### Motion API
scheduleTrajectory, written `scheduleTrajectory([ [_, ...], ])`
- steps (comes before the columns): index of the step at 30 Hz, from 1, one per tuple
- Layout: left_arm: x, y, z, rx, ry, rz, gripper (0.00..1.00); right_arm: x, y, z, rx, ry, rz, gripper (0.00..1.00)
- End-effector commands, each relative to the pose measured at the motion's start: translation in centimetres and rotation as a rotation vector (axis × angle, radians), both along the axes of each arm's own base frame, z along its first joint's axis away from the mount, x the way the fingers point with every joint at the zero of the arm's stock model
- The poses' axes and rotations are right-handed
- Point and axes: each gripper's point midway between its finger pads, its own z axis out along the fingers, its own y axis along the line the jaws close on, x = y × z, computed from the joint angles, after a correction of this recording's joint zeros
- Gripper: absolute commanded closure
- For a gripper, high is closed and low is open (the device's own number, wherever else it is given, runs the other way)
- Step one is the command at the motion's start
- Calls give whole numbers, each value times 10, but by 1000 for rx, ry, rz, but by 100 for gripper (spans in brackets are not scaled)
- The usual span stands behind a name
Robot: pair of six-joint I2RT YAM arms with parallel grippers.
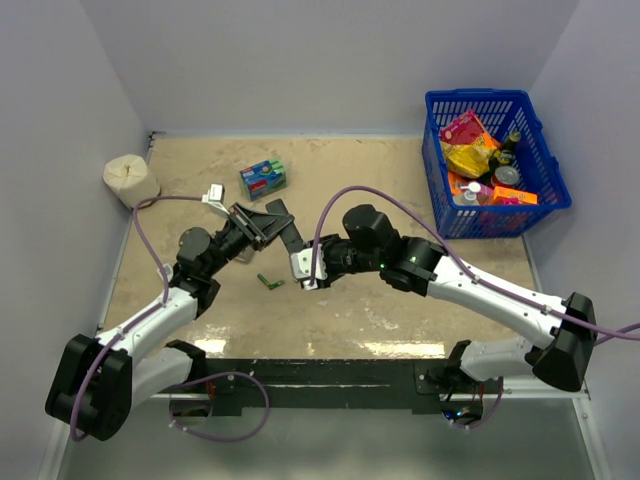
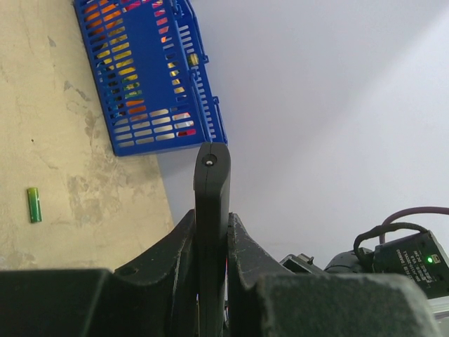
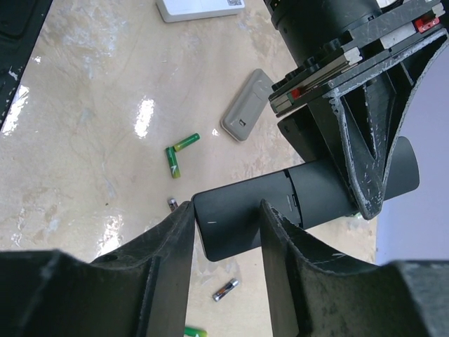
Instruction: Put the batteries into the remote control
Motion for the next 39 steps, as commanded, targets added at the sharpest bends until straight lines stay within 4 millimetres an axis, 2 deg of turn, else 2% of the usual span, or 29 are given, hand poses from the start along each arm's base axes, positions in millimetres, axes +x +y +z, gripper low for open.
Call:
scheduleTrajectory([
  [1, -34, -17, 69, -96, -173, -152, 100, 31, 3, 0, 2, -29, -132, 60],
  [13, -44, -21, 70, -89, -183, -188, 100, 62, 7, 18, 92, -56, -250, 62],
  [17, -48, -22, 72, -87, -192, -205, 100, 75, 7, 18, 108, -77, -286, 62],
  [22, -50, -23, 72, -86, -193, -209, 100, 92, 7, 8, 112, -70, -328, 62],
  [27, -51, -21, 73, -87, -204, -196, 100, 103, 10, 12, 159, -76, -360, 62],
  [30, -47, -19, 68, -61, -216, -165, 100, 97, 11, 10, 151, -55, -334, 61],
  [31, -45, -19, 66, -48, -222, -150, 100, 93, 11, 18, 165, -51, -314, 59],
  [33, -33, -13, 54, 16, -237, -75, 100, 81, 9, 20, 156, -6, -286, 53],
  [36, -15, -5, 38, 127, -263, 24, 100, 63, 1, 36, 192, 92, -290, 44],
  [38, -4, 1, 28, 189, -255, 87, 100, 50, -8, 55, 248, 178, -326, 34],
  [39, 0, 4, 25, 243, -291, 114, 100, 47, -13, 63, 269, 201, -346, 32],
])
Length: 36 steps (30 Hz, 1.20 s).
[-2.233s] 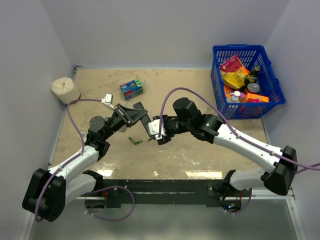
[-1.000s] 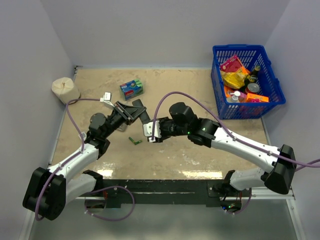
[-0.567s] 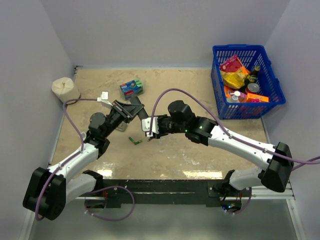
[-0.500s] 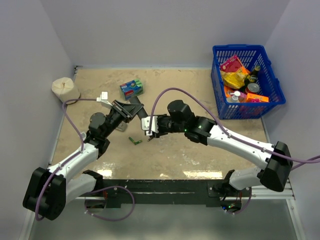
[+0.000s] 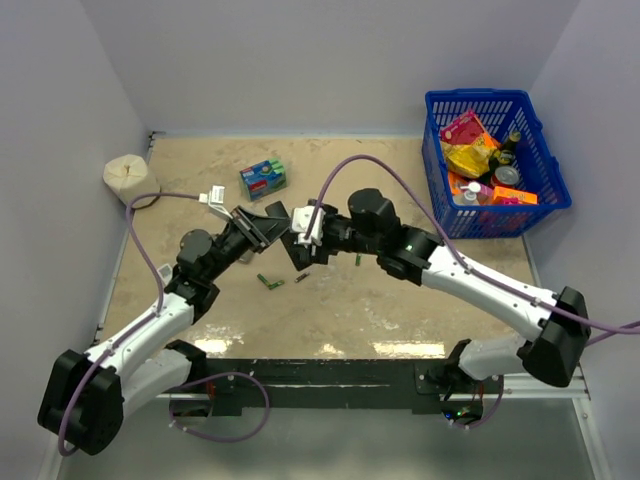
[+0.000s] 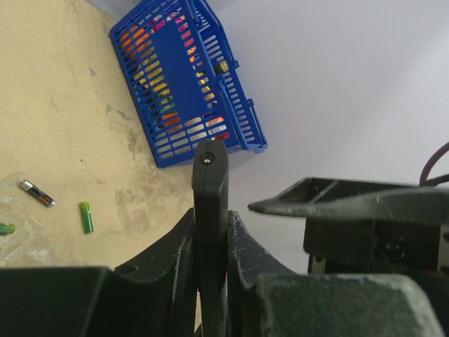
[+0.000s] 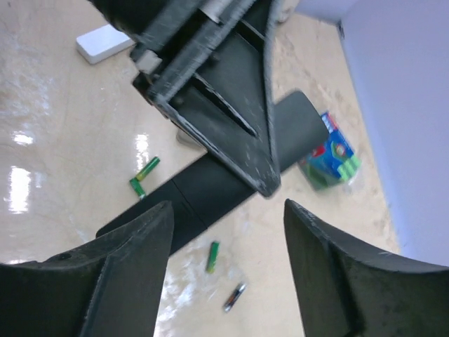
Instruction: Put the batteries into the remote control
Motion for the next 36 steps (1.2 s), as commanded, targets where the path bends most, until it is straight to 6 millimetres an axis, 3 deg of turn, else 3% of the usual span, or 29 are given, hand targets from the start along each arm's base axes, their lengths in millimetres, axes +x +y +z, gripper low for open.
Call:
scheduleTrajectory([
  [1, 3, 3, 28, 130, -197, 40, 100, -4, -30, 48, 136, 163, -164, 29],
  [4, 10, 10, 22, 195, -206, 92, 100, -14, -42, 64, 221, 296, -240, 15],
  [7, 15, 16, 20, 198, -195, 134, 100, -17, -46, 58, 248, 429, -320, 2],
  [13, 21, 15, 12, 193, -147, 140, 100, -11, -32, 14, 248, 677, -459, 2],
  [21, 19, 13, 13, 185, -136, 128, 100, 5, -6, -21, 191, 718, -529, 2],
  [24, 17, 14, 12, 182, -131, 130, 100, 7, 9, -25, 167, 718, -515, 2],
  [30, 15, 17, 9, 180, -120, 140, 100, 9, 28, -33, 164, 715, -521, 11],
  [36, 12, 17, 2, 179, -107, 133, 100, 11, 30, -37, 161, 685, -567, 35],
])
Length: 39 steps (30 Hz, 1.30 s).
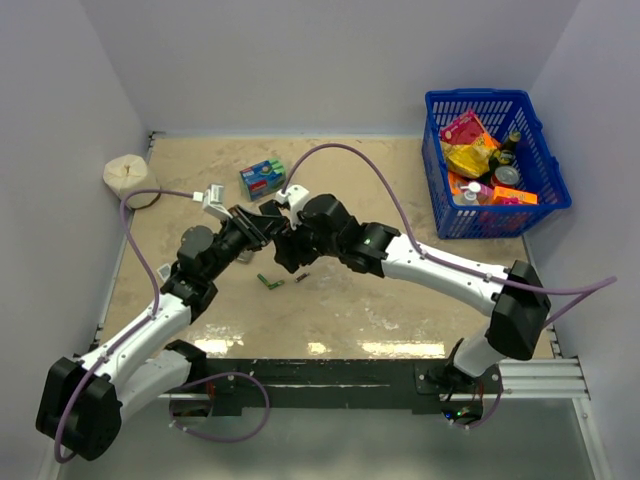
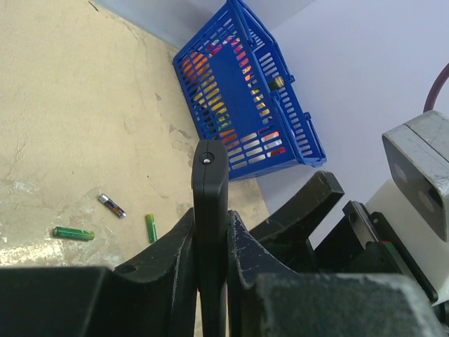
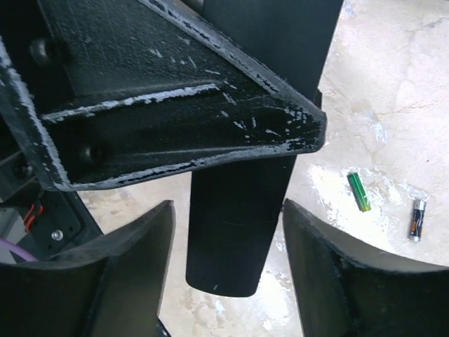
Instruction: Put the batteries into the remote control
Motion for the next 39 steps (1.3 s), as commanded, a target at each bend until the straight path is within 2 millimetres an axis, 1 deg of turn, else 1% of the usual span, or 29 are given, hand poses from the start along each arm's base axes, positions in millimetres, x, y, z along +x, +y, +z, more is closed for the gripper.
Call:
scheduleTrajectory([
  [1, -2, 1, 17, -32, -50, 7, 100, 10, 10, 31, 65, -66, -43, 42],
  [3, -2, 1, 16, -34, -47, 2, 100, 9, 9, 31, 60, -62, -41, 53],
  [4, -3, 0, 17, -35, -48, -1, 98, 8, 7, 32, 58, -62, -43, 64],
  [6, -5, -1, 19, -30, -57, -15, 87, 6, 1, 28, 38, -56, -52, 76],
  [7, -6, 0, 19, -19, -59, -13, 76, 5, -2, 27, 30, -54, -53, 84],
  [8, -5, 2, 24, -3, -80, -4, 70, 0, -7, 28, 26, -45, -49, 88],
  [9, -5, 3, 25, 8, -88, 2, 65, -1, -12, 22, 6, -41, -62, 92],
  [10, -7, 6, 31, 16, -107, 11, 54, -1, -18, 20, -4, -43, -74, 100],
  [11, -5, 10, 32, 49, -116, 36, 50, -2, -27, 20, -23, -44, -91, 100],
  [12, -4, 14, 34, 68, -125, 52, 45, -1, -37, 11, -53, -43, -118, 100],
  [13, -5, 18, 33, 95, -118, 68, 38, -2, -44, 8, -65, -39, -132, 100],
  [14, -1, 26, 41, 141, -153, 112, 34, 1, -57, 1, -88, -21, -160, 100],
  [16, -3, 39, 42, 214, -153, 158, 26, 3, -80, -11, -110, 13, -218, 100],
  [17, -1, 48, 51, 268, -189, 197, 24, 10, -98, -18, -133, 36, -271, 100],
  [18, 1, 58, 54, 300, -194, 248, 21, 10, -114, -26, -149, 53, -307, 100],
  [19, -3, 66, 53, 339, -183, 271, 18, 14, -128, -31, -158, 73, -361, 100],
  [20, -1, 79, 61, 386, -207, 330, 16, 22, -150, -39, -182, 98, -430, 100],
  [21, -5, 87, 68, 402, -224, 362, 14, 21, -166, -49, -203, 121, -477, 100],
  [22, -7, 94, 63, 441, -201, 381, 12, 24, -179, -56, -222, 133, -516, 100],
  [23, -7, 105, 64, 475, -202, 428, 11, 28, -200, -63, -246, 159, -576, 100],
  [24, -11, 112, 68, 485, -211, 451, 10, 26, -214, -77, -273, 190, -614, 100],
  [26, -14, 123, 67, 527, -204, 492, 8, 26, -239, -92, -313, 230, -687, 100],
  [29, -21, 136, 68, 555, -190, 537, 7, 26, -262, -113, -343, 286, -769, 100],
  [31, -25, 143, 69, 563, -183, 562, 5, 26, -267, -122, -348, 319, -780, 100],
  [32, -27, 146, 69, 566, -180, 571, 5, 27, -270, -132, -361, 345, -790, 100],
  [35, -33, 159, 70, 575, -156, 623, 2, 25, -274, -152, -395, 396, -794, 99],
  [37, -37, 168, 71, 595, -140, 658, 1, 22, -275, -162, -400, 433, -794, 95],
  [38, -39, 171, 72, 603, -136, 672, 1, 21, -275, -170, -404, 449, -792, 91],
  [39, -41, 175, 73, 607, -133, 685, 0, 20, -274, -174, -405, 459, -790, 82],
])
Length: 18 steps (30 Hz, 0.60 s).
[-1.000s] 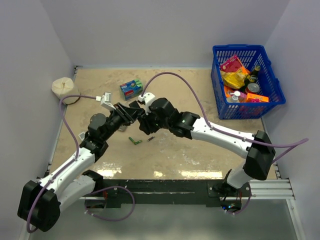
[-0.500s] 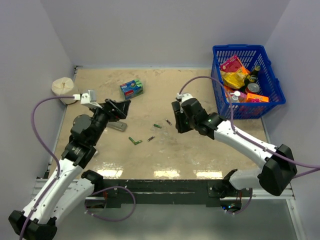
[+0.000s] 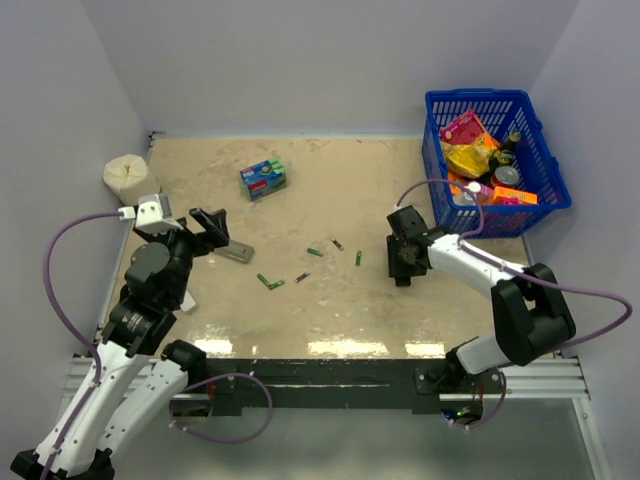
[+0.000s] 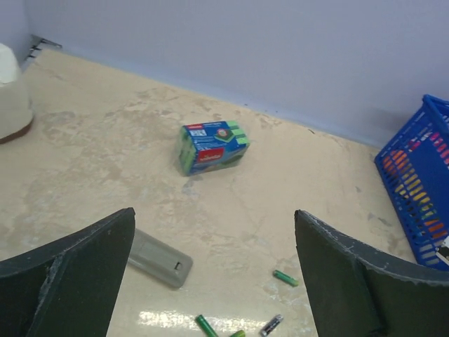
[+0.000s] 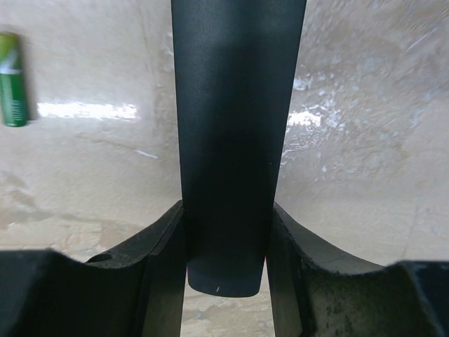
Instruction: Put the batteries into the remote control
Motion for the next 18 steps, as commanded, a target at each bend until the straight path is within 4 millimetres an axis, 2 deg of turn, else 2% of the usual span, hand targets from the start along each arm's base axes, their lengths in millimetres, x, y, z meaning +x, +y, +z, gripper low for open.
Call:
scheduleTrajectory([
  [1, -12, 32, 21, 57, -19, 129, 0, -2, 4, -16, 38, 27, -25, 79],
  [2, -14, 34, 24, 66, -23, 135, 0, -3, 4, -20, 37, 36, -26, 75],
  [3, -16, 36, 27, 73, -29, 143, 0, -5, 4, -24, 37, 46, -28, 62],
  [5, -20, 45, 35, 92, -39, 179, 0, -6, 4, -26, 39, 50, -29, 47],
  [6, -23, 49, 39, 95, -49, 192, 0, -5, 4, -22, 43, 38, -31, 31],
  [9, -30, 62, 52, 113, -74, 242, 0, 0, 4, -9, 54, -11, -52, 8],
  [11, -34, 69, 61, 129, -93, 270, 0, 9, 4, 13, 67, -76, -65, 2],
  [13, -38, 76, 70, 141, -113, 298, 0, 17, 4, 34, 88, -139, -81, 2],
  [16, -43, 81, 80, 144, -138, 320, 0, 33, 9, 78, 114, -230, -75, 2],
  [17, -44, 82, 83, 141, -146, 323, 0, 44, 12, 103, 134, -286, -74, 2],
  [18, -45, 83, 86, 136, -159, 326, 0, 49, 10, 119, 129, -331, -76, 2],
])
